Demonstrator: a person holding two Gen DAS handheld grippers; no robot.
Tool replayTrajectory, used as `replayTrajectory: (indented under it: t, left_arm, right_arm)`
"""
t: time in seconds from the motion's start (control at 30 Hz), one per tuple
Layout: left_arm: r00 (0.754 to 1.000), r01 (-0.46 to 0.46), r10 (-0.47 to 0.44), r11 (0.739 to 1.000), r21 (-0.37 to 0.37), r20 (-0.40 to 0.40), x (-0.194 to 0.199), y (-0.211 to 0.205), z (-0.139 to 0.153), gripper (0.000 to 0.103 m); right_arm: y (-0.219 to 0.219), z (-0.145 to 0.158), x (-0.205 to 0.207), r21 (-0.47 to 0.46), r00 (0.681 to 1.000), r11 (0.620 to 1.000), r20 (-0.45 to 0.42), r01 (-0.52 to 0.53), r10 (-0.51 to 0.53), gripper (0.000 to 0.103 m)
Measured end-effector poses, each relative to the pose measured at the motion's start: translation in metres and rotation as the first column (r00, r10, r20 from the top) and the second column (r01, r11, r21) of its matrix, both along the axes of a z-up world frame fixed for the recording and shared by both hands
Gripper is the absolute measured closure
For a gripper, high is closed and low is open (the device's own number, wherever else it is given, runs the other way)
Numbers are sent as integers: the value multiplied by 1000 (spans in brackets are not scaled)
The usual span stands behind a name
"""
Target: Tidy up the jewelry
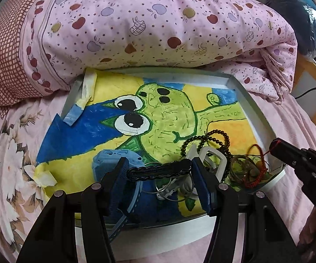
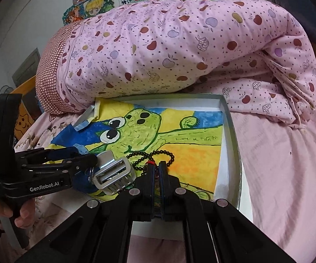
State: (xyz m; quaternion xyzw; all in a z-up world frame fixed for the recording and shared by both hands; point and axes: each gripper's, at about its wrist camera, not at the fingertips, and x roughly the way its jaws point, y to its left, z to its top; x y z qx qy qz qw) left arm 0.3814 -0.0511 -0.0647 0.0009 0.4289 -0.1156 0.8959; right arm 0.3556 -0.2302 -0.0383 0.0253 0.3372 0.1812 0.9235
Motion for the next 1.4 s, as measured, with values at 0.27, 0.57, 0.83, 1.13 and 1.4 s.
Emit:
replayTrajectory:
  t: [0.27, 0.57, 0.83, 1.13, 1.4]
  left_arm:
    - [999, -19, 17, 998, -56, -31, -3, 6, 5, 42]
    - [996, -66, 69, 996, -59, 47, -21, 11, 31, 19]
    - [978, -68, 78, 996, -58, 194, -64, 17, 65, 1]
    - [956, -66, 97, 990, -122, 275, -124, 27, 97, 1]
    - [926, -86, 125, 988, -125, 356, -189, 43, 123, 1]
  right_arm:
    - [-8, 0, -7, 12, 1000, 1000, -6, 27, -27, 48]
    - [-20, 17, -26, 69, 997, 996, 49, 50, -54, 38]
    - [-30, 49, -62, 122, 984, 991, 159, 59, -78, 6]
    - [-25, 84, -125, 82, 956, 994, 278, 75, -95, 0]
    - [-19, 96, -184, 89, 944, 992, 308, 93, -116, 0]
